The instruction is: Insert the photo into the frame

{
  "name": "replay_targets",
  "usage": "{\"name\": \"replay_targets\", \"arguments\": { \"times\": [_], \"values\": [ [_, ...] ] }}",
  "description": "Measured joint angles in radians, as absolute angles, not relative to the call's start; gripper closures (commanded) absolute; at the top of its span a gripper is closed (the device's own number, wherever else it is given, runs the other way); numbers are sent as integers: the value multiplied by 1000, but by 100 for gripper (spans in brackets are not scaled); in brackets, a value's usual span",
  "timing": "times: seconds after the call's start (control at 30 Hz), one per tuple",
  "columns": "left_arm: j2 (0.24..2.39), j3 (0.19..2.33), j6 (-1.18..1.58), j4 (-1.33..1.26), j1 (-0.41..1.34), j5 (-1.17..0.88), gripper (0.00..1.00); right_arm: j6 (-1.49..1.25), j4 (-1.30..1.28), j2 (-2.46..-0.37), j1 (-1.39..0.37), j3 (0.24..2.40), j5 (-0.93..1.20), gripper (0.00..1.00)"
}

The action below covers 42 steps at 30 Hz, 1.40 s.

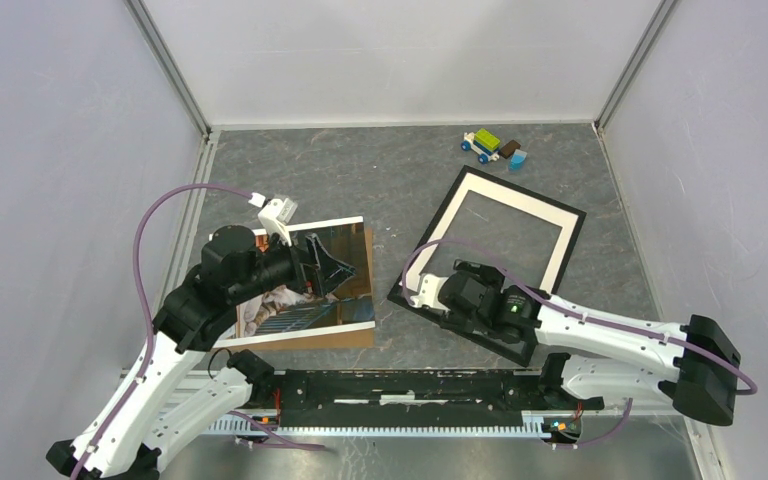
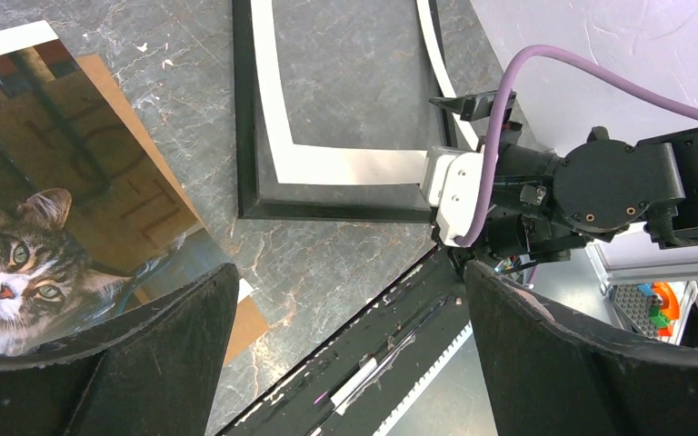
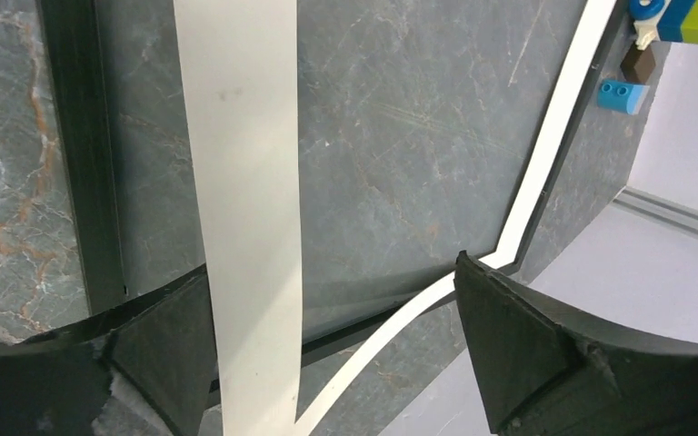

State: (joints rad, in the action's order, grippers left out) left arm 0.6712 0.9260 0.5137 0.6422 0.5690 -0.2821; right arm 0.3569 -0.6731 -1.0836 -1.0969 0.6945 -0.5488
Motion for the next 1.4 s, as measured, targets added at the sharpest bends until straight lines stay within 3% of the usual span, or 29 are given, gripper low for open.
{"name": "replay_targets", "arguments": {
  "times": [0.57, 0.77, 0.93, 1.17, 1.4],
  "values": [
    [674, 926, 514, 642, 569, -290, 0, 340, -670, -1057, -1083, 694, -377, 2],
    [674, 926, 514, 641, 569, -291, 0, 264, -633, -1071, -1058, 694, -368, 10],
    [677, 924, 514, 640, 569, -294, 0, 87, -583, -1122, -891, 701, -311, 17],
    [721, 849, 534, 634, 569, -257, 0, -139, -450, -1131, -759, 662, -171, 3],
    [854, 665, 711, 657, 566, -41, 0, -380, -210, -1327, -741, 762, 27, 6]
  ]
}}
